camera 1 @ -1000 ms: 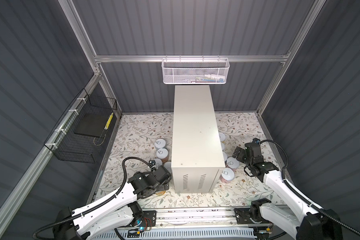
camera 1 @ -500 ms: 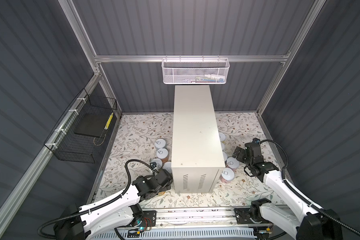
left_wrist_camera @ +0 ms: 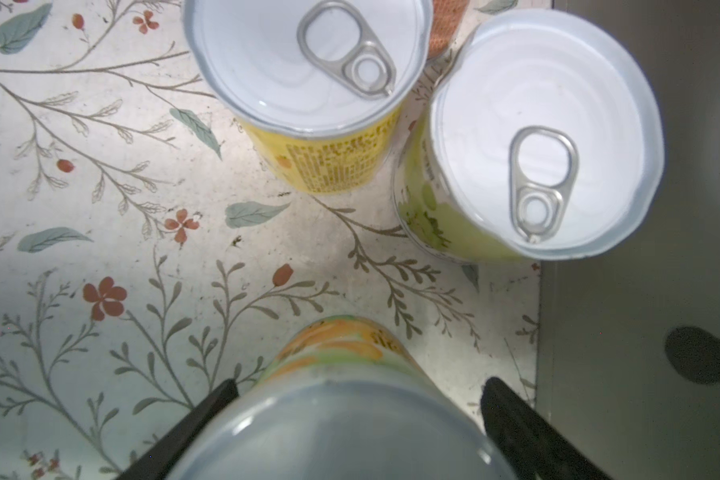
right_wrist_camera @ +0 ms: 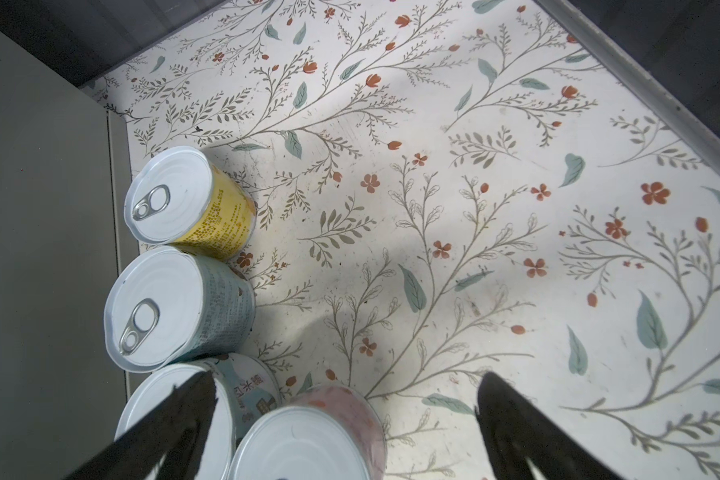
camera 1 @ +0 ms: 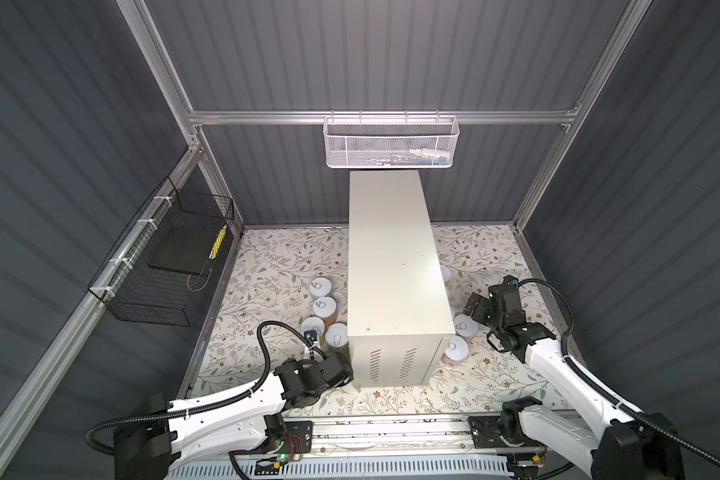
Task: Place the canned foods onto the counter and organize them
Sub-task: 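Close the left gripper around the tall orange-labeled can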
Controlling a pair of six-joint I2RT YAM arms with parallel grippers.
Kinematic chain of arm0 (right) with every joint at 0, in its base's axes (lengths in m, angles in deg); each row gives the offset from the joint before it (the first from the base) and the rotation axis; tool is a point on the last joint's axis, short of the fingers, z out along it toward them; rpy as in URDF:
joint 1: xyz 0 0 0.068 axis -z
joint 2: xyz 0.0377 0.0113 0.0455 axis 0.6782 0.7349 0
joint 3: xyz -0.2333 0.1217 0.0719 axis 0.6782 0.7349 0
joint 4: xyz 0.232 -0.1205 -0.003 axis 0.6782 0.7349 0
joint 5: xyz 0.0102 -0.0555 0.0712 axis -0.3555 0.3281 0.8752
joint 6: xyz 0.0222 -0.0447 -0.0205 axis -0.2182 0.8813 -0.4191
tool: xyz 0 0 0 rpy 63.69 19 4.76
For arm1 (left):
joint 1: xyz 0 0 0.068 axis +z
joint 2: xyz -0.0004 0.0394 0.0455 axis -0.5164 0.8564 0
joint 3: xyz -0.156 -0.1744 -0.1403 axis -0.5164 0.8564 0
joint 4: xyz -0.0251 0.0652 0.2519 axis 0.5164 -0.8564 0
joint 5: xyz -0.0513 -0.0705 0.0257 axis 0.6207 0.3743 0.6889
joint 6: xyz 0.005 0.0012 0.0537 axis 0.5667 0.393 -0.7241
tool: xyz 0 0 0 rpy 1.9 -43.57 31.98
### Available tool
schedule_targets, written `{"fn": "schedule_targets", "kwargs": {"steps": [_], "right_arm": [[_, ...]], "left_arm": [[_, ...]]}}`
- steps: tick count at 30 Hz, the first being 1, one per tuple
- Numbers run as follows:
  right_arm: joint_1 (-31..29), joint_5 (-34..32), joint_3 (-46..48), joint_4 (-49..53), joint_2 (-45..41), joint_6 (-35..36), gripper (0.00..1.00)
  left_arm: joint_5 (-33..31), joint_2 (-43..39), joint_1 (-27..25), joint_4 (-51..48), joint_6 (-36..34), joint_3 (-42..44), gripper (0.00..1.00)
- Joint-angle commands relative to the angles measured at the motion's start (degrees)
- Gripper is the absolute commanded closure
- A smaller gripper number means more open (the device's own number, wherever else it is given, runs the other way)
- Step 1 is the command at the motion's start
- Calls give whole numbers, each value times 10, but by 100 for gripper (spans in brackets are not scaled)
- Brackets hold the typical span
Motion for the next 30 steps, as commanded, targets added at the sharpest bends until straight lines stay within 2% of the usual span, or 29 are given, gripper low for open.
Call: {"fn": "schedule_targets", "kwargs": {"steps": [1,6,16,18,20,21,23,26,30], "right_arm": [[-3,3,-2,-1,2,5,1],[-3,5,-4,1,-1,8,1],[-7,66,-32,53,-55,12,1],[-16,73,-48,71,-71,13,1],[-34,83,-68,87,-81,19,1],[-45,87,-78,105,-82,23,1],[-78,80,-98,133,-81,29,1],[-128,43,-121,172,-83,27,1],[-162,29,-129,197,-91,10,1]], "left_arm": [[-30,-3,-5,-25,41,13,10],[-49,2,-5,-16,54,21,16],[-74,14,-4,12,54,26,29],[-79,20,-4,15,51,25,40],[-85,24,-4,14,51,21,60],[-88,25,-4,12,50,18,71],[-99,25,-4,-5,49,2,100],[-123,25,-4,-65,47,-45,100],[-165,27,3,-171,33,-133,100]]}}
